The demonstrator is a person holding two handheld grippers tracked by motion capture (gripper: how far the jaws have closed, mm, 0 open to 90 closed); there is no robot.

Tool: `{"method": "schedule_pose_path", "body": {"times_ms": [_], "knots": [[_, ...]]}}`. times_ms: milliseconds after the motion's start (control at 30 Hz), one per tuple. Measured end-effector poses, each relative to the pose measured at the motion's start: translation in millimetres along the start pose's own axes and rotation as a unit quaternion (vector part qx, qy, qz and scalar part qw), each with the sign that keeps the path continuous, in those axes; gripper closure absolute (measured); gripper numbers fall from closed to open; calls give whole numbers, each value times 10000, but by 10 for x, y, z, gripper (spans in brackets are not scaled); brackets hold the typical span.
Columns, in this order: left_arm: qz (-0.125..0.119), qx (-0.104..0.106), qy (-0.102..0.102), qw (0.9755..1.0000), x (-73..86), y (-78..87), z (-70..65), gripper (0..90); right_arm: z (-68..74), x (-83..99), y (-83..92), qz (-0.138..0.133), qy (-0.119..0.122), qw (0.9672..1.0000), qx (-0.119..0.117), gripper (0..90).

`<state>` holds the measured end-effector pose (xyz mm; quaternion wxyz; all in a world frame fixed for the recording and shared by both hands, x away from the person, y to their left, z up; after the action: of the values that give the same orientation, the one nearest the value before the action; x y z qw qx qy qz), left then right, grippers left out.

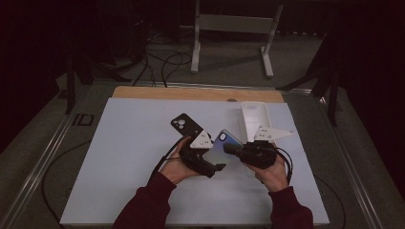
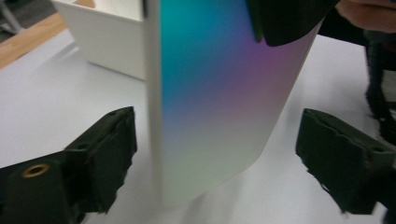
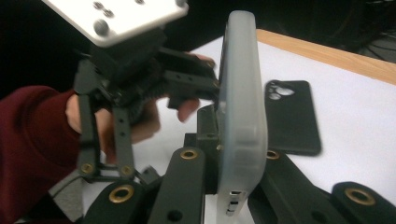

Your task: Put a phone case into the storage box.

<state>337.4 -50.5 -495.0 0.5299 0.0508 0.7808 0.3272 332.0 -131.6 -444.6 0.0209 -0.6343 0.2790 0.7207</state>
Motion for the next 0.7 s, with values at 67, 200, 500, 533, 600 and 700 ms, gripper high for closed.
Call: {"method": "schedule_pose_path", "body": {"times_ms": [67, 200, 500, 533, 600, 700], "knots": [[12, 71, -32, 10000, 14, -7, -18, 170, 22, -12, -7, -36, 6, 10000, -92, 867], [-33, 206, -67, 9998, 24, -1, -39, 279, 60, -33, -13, -122, 79, 9995, -292, 867], [-139, 384, -78, 9991, 67, 56, -46, 473, 37, -12, 25, -92, 165, 9991, -370, 856], [-122, 393, -83, 9991, 75, 58, -45, 496, 34, -7, 26, -88, 195, 9990, -385, 846], [-99, 390, -111, 9991, 91, 58, -43, 556, 28, -2, 27, -63, 269, 9990, -345, 794], [-84, 337, -147, 9993, 101, 58, -39, 660, 5, 4, 23, -43, 257, 9992, -310, 691]]}}
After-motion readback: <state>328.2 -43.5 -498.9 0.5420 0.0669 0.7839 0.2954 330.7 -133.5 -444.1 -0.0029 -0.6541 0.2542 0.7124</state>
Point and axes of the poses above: each handheld gripper's, and its own axes: y roughly backward along the jaws, x roughly out of its underside, z roughly to its left, the point moved 9 cm from there along -y, roughly forward along the jaws, and after that the axes turned 12 degrees about y, right-handed, at the moved point
